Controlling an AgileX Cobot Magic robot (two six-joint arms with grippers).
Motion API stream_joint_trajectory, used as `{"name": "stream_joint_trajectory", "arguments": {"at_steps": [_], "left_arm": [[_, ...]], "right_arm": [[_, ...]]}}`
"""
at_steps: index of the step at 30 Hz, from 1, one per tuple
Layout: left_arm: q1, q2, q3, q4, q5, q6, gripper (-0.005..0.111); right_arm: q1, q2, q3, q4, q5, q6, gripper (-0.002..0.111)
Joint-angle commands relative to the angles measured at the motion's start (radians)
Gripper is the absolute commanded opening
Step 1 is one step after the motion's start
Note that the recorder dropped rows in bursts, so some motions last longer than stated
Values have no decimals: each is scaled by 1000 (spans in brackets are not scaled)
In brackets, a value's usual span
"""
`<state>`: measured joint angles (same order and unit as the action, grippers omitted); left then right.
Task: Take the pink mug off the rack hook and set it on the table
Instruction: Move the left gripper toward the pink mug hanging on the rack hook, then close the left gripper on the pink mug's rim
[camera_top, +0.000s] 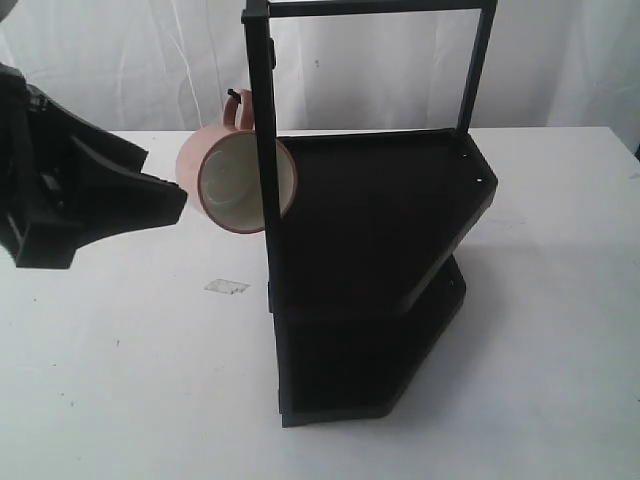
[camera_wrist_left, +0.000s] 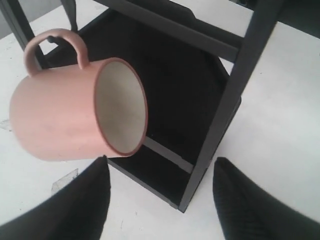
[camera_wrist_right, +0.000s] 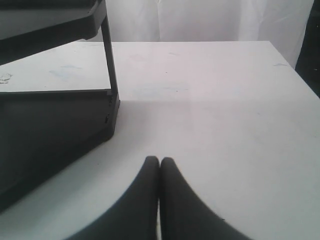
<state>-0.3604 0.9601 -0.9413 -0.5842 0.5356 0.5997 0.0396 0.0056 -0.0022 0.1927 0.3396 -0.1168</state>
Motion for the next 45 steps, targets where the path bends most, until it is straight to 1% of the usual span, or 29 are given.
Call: {"name": "stream_joint_trajectory", "arguments": {"at_steps": [1,4,13,23,33,37,39,42,45], "left_arm": [[-5,9,-6,2,-32,-81,59],[-5,30,-6,20,-46,-90,56],[-5,106,-6,35,-149,-88,56],[-5,181,-6,40,-215,-81,56],[-13,220,-6,40,-254,-81,56],[-13,220,-6,40,-264,-81,53],[-13,220,-6,49,-277,-81,51],[-13,220,-6,58,-290,-81,51],[-13,220,-6,114,-312,-95,51]], "right_arm": [[-3,-6,2,-7,-4,2,0],[-3,-6,2,-7,-4,2,0],[-3,-6,2,-7,-4,2,0],[-3,-6,2,-7,-4,2,0],[-3,-6,2,-7,-4,2,0],[-3,-6,2,-7,-4,2,0],[-3,-6,2,-7,-4,2,0],[-3,-6,2,-7,-4,2,0],[-3,-6,2,-7,-4,2,0]]}}
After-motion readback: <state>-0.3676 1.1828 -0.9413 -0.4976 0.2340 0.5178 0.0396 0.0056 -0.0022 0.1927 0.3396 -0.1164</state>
